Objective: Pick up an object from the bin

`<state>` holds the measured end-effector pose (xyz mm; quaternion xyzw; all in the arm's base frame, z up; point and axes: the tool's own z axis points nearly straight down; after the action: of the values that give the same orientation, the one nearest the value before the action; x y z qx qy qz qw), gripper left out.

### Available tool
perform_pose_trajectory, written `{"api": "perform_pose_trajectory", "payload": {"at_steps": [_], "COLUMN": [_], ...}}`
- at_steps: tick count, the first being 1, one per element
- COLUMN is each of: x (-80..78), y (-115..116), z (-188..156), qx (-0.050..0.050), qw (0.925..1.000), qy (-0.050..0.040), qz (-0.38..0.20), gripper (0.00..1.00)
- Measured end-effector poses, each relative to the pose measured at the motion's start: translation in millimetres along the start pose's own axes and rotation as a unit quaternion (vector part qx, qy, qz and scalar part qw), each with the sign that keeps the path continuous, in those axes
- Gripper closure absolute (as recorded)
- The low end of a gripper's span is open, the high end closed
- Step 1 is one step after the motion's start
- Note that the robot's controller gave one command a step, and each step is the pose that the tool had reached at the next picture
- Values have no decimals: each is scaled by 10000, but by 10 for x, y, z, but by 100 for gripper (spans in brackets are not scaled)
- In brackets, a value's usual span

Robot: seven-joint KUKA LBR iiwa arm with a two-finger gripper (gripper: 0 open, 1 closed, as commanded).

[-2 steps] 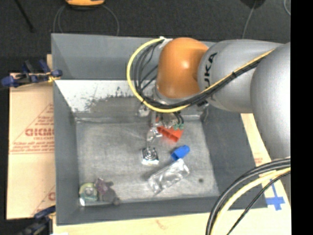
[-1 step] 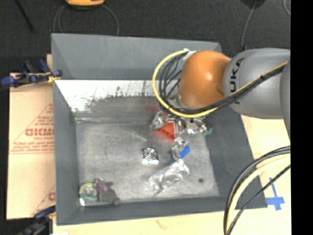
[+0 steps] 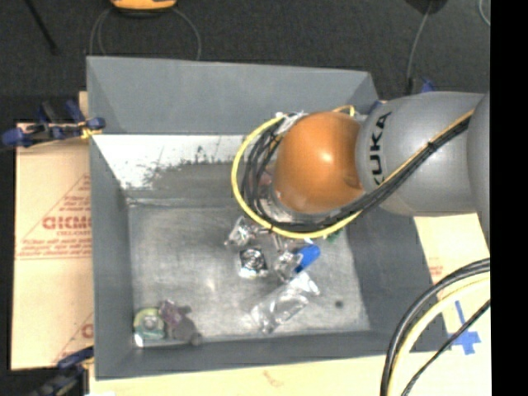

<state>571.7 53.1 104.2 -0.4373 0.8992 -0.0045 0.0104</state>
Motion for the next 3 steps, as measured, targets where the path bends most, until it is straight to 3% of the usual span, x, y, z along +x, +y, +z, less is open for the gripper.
{"api": "perform_pose_trajectory", "payload": {"at_steps": [1,2,3], "x": [-75,-89,-28], "y": [-130,-123,-158], "z": [147,136,-1100], "qx": [-69,-79,-49], "qw": [9872,9874,9863], "qy": [35,22,27], "qz": [-1594,-1580,-1647], "gripper": [0,100,100]}}
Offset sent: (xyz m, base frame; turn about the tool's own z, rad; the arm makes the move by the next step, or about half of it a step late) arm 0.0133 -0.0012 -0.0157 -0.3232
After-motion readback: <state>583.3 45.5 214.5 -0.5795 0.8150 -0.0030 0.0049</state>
